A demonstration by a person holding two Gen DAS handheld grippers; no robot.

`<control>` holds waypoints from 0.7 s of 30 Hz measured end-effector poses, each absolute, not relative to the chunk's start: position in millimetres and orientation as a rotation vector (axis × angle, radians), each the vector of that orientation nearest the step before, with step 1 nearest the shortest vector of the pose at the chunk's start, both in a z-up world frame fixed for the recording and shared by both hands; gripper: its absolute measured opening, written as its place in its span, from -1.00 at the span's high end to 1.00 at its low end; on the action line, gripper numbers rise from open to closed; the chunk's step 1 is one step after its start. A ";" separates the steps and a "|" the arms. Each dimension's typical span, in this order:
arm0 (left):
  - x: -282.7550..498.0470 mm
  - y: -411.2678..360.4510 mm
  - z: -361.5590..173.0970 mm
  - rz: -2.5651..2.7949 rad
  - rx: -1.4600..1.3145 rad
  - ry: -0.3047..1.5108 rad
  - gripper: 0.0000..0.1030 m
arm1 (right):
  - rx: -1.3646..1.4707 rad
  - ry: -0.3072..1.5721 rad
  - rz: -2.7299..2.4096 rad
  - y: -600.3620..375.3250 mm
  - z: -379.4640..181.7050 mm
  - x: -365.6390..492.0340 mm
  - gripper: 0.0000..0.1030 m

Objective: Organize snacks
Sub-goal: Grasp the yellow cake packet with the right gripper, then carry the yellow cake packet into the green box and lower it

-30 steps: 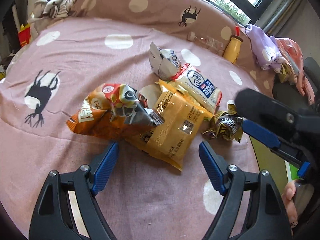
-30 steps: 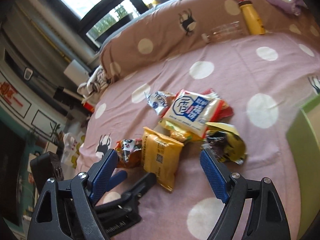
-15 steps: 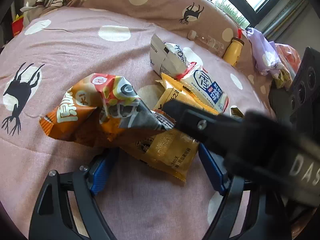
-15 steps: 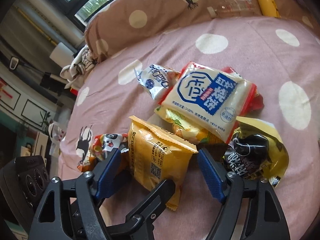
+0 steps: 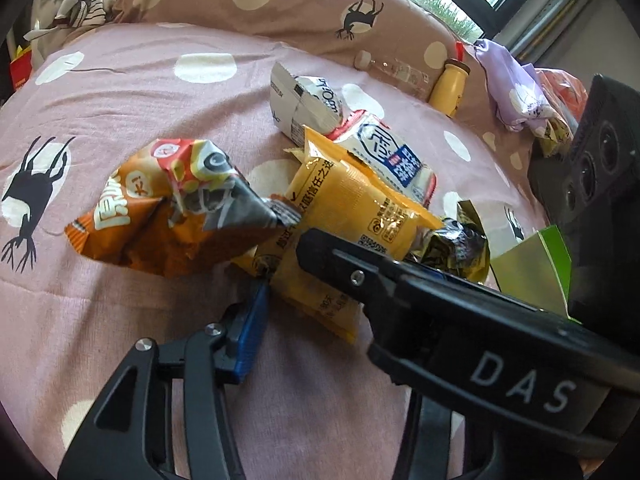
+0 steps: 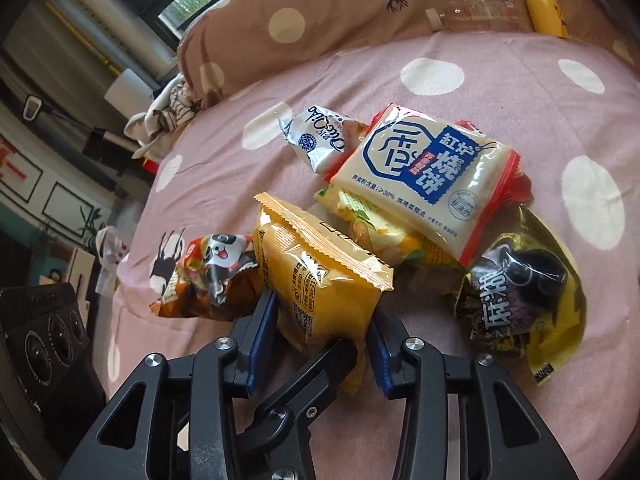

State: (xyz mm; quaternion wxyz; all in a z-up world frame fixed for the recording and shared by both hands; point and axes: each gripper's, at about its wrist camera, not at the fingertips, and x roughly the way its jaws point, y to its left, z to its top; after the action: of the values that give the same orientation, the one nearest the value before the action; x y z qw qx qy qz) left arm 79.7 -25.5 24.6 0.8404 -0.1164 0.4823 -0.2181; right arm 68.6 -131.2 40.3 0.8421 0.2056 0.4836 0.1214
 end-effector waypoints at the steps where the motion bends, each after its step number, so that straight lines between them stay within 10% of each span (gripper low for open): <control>1: 76.2 -26.2 27.5 -0.461 -0.237 1.019 0.06 | 0.441 1.022 0.256 -132.5 41.4 65.6 0.18; 21: 1.0 -61.8 93.1 -0.563 -0.174 0.830 0.06 | 0.406 0.808 0.211 -168.4 112.7 -24.0 0.20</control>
State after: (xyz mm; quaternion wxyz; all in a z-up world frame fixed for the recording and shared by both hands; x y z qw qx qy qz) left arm 1.0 -61.8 93.1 0.8733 -0.0832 0.3971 -0.2696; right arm -24.0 -168.4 112.7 0.8943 0.1956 0.3894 0.1018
